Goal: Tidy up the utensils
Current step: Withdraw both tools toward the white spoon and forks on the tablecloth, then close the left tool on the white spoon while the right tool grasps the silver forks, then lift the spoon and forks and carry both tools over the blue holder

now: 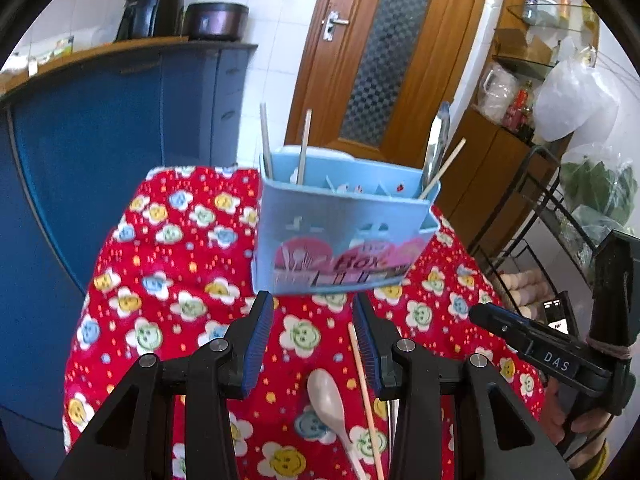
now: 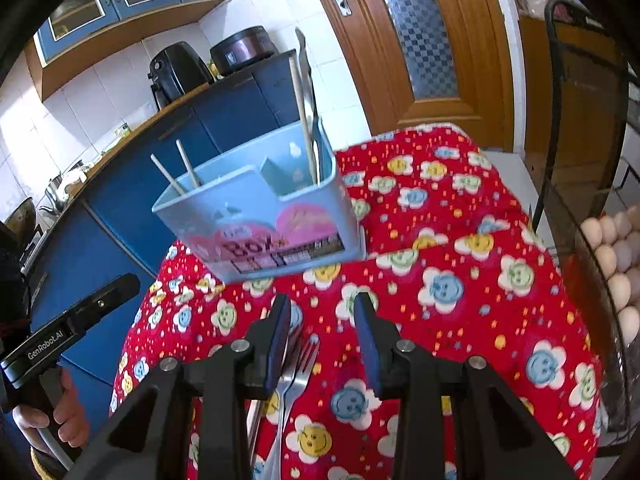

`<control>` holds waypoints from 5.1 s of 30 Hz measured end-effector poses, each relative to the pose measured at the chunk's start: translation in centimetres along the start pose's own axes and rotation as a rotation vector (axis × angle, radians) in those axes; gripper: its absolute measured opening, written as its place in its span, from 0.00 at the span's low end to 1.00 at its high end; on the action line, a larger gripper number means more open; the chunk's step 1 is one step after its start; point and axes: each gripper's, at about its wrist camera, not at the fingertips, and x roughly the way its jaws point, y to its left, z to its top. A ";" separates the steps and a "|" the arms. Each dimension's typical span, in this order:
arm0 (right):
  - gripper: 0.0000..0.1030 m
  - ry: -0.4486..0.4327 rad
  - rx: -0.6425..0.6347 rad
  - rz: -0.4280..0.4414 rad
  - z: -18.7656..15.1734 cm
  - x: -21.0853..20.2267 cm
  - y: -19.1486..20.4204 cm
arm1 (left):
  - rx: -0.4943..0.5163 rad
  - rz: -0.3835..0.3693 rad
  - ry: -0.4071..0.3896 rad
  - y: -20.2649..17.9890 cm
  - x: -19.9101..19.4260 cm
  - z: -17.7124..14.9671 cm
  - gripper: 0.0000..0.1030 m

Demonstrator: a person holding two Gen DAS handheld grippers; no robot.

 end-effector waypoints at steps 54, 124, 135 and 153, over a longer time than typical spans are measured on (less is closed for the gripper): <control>0.35 0.103 0.065 0.020 -3.4 3.0 -1.8 | -0.072 0.014 0.094 2.2 4.8 -5.8 0.03; 0.04 -0.220 -0.067 0.087 2.4 -4.1 2.2 | -0.068 0.035 -0.214 2.3 -3.2 -1.7 0.03; 0.04 -0.327 -0.099 0.007 5.9 -5.8 2.2 | -0.012 0.059 -0.309 0.7 -3.7 2.4 0.03; 0.04 -0.466 -0.121 -0.109 12.0 -4.7 2.5 | -0.017 0.127 -0.501 0.4 -2.9 10.4 0.03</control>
